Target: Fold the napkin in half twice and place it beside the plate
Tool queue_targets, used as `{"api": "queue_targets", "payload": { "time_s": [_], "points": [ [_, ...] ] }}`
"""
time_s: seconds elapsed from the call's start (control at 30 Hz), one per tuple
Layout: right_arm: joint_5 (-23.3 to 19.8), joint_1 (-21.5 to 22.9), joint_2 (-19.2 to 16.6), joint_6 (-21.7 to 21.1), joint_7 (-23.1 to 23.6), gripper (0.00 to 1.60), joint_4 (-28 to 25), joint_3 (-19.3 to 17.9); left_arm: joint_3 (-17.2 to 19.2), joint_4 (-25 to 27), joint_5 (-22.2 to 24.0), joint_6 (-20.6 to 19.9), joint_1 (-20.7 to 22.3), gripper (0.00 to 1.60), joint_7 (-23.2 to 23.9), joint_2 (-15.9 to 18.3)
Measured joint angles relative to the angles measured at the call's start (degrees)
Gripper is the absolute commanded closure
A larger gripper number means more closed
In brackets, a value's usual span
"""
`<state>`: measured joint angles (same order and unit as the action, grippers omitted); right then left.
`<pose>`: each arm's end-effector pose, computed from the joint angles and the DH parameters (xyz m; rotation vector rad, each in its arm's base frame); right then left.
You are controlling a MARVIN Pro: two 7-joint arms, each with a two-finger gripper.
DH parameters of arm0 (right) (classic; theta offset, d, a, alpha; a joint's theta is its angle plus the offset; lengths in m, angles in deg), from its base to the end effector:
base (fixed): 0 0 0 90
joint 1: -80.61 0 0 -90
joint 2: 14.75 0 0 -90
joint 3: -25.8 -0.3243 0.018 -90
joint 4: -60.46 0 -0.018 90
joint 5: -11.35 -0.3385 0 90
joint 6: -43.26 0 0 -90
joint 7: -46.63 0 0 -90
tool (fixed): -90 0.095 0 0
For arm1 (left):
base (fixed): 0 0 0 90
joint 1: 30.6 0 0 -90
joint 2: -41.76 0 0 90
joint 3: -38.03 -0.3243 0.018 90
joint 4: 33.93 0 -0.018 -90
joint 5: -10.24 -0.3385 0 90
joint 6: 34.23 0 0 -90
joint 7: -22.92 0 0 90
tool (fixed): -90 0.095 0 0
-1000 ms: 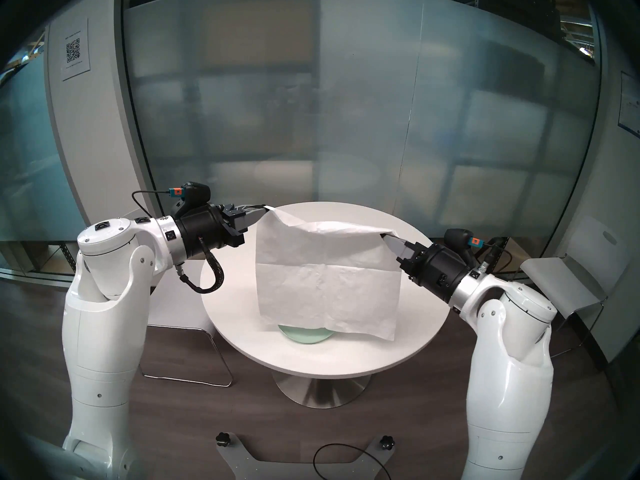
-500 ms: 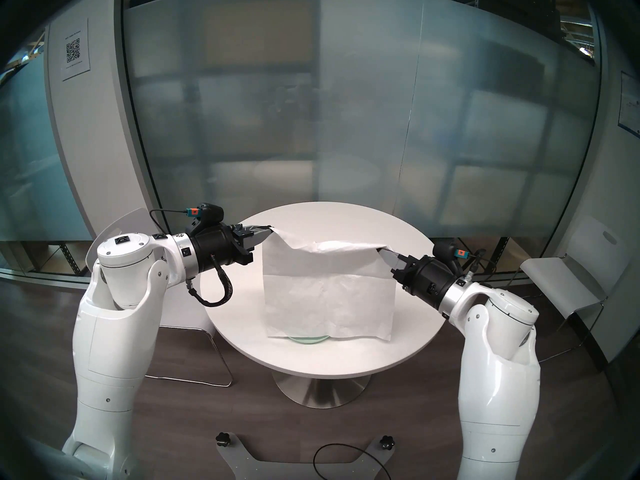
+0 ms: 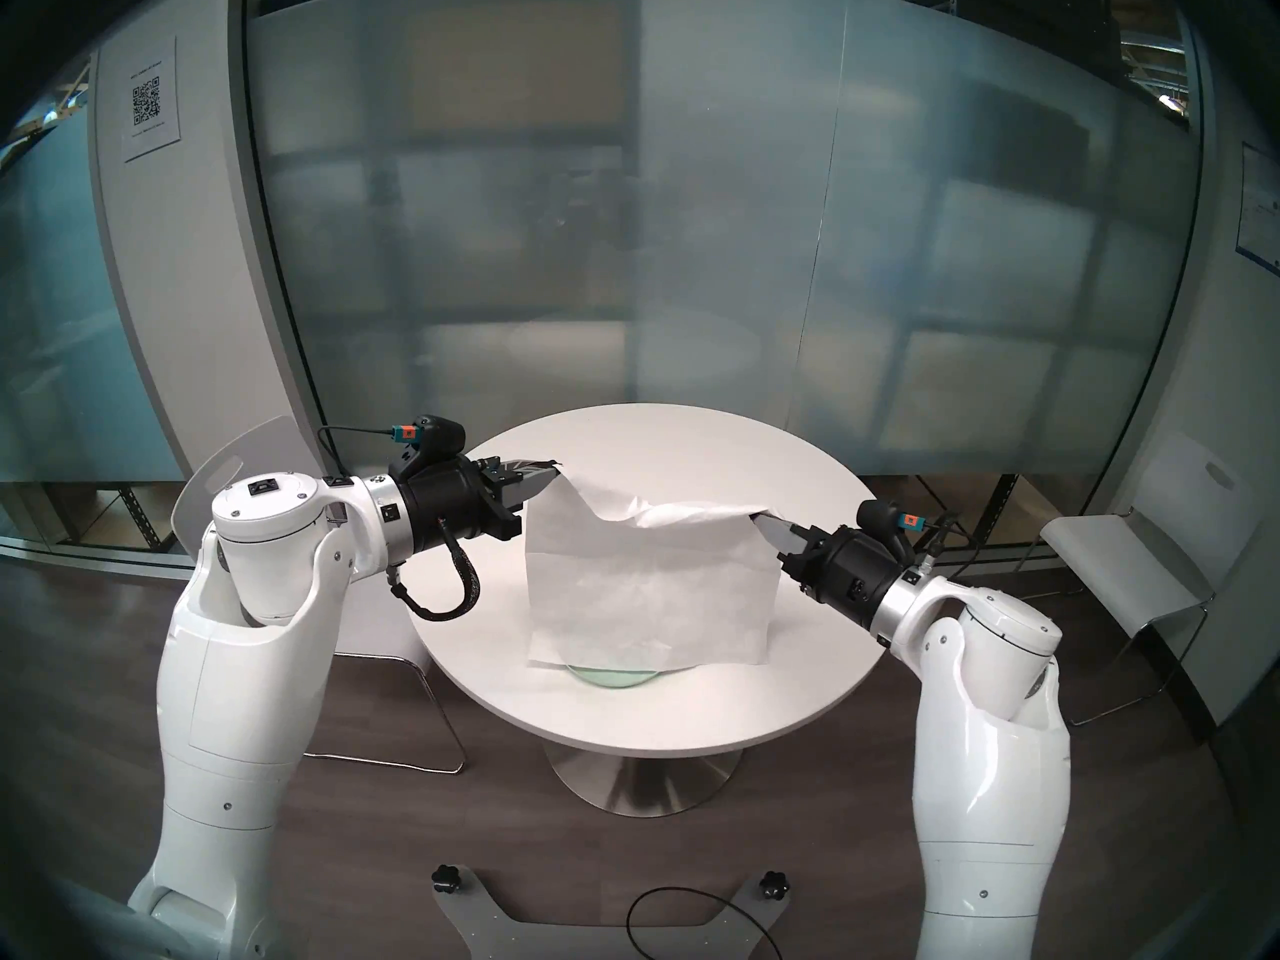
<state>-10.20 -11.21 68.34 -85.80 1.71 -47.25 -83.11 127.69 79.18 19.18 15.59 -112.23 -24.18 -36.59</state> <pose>0.3963 -0.0838 -0.2408 -1.8974 -0.2076 -1.5286 0.4274 -0.0276 -0.1685 1.9132 -0.7489 1.5810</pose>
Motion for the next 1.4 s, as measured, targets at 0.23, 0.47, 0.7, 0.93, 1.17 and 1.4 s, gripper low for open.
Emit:
{"api": "queue_targets", "payload": {
  "time_s": [0.23, 0.47, 0.7, 0.93, 1.17, 1.4],
  "points": [
    [0.56, 0.72, -0.67, 1.54, 0.38, 1.6, 3.82, 0.51, -0.59, -0.54, -0.5, 0.08, -0.33, 1.6, -0.79, -0.29],
    [1.47, 1.91, -1.67, 2.79, 0.71, 1.6, 7.14, 1.18, -0.96, -1.95, -0.92, 0.29, -0.78, 1.6, -0.93, -0.07],
    [2.85, 3.56, -2.57, 4.19, 0.95, 1.6, 10.12, 2.16, -1.24, -3.94, -1.44, 0.64, -1.58, 1.6, 0.03, 1.05],
    [4.35, 6.22, -3.42, 6.04, 1.42, 1.6, 14.01, 3.74, -1.87, -6.3, -2.32, 1.36, -1.64, 1.6, 0.71, 1.96],
    [5.66, 8.19, -4.26, 8.0, 2.23, 1.6, 17.33, 5.1, -2.17, -7.18, -2.9, 1.91, -1.65, 1.6, 0.97, 2.42],
    [6.42, 9.02, -4.77, 9.94, 3.31, 1.6, 19.35, 5.92, -2.65, -8.86, -3.53, 2.83, -1.59, 1.6, 1.16, 2.69]
  ]
}}
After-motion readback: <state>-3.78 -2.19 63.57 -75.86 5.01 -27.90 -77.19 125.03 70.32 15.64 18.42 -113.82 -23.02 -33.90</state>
